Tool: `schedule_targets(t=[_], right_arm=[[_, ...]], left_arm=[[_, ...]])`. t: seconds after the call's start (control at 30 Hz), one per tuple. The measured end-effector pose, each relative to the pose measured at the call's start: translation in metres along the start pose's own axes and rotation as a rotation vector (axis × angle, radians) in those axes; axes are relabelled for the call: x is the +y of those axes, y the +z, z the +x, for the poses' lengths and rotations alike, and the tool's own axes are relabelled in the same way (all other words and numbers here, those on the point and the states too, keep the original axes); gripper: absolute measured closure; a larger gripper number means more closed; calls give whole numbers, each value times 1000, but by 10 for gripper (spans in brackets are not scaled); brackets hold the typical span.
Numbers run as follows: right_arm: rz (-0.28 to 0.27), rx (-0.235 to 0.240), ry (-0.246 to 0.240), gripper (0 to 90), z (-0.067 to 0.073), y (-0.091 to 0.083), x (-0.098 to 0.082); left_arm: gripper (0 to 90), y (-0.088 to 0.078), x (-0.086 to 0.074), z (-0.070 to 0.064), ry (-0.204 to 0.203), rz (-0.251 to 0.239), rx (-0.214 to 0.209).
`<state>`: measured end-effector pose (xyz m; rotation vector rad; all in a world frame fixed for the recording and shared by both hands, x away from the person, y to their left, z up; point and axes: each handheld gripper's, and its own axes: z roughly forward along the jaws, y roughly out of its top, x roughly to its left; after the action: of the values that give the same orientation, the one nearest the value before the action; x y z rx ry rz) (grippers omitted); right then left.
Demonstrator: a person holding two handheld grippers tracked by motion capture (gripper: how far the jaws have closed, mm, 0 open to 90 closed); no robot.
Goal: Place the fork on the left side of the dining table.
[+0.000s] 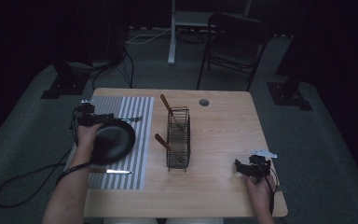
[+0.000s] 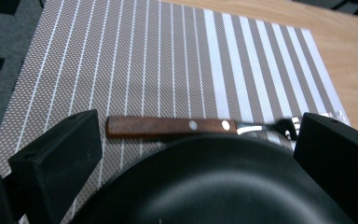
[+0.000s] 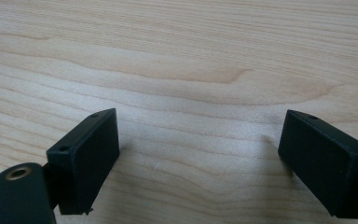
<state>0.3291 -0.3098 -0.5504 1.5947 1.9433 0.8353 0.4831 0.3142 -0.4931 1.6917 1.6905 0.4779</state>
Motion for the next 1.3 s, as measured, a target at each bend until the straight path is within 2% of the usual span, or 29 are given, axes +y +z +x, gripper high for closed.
schedule_targets(t=[0.07,0.17,0.33,0.43,0.53,0.67,0.73,0.9,1.13,1.3], right_arm=[[0,0,0,120,0,0,0],[0,0,0,120,0,0,0],[0,0,0,120,0,0,0],[0,0,0,120,0,0,0],[0,0,0,120,0,0,0],[0,0,0,120,0,0,0],[0,0,1,120,0,0,0],[0,0,0,120,0,0,0],[0,0,0,120,0,0,0],[0,0,1,120,0,0,0]], left_arm=[[12,-5,-3,-2,21,-3,8],[12,-11,-7,-4,21,-4,2],[12,-21,-15,-9,53,-2,20],[12,-27,-20,-12,79,3,12],[12,-33,-25,-13,65,3,-8],[12,-39,-32,-15,91,2,-15],[12,-42,-34,-15,87,-4,-19],[12,-59,-43,-17,83,-27,-45],[12,-79,-57,-26,148,-31,-35],[12,-88,-70,-26,158,-24,-35]])
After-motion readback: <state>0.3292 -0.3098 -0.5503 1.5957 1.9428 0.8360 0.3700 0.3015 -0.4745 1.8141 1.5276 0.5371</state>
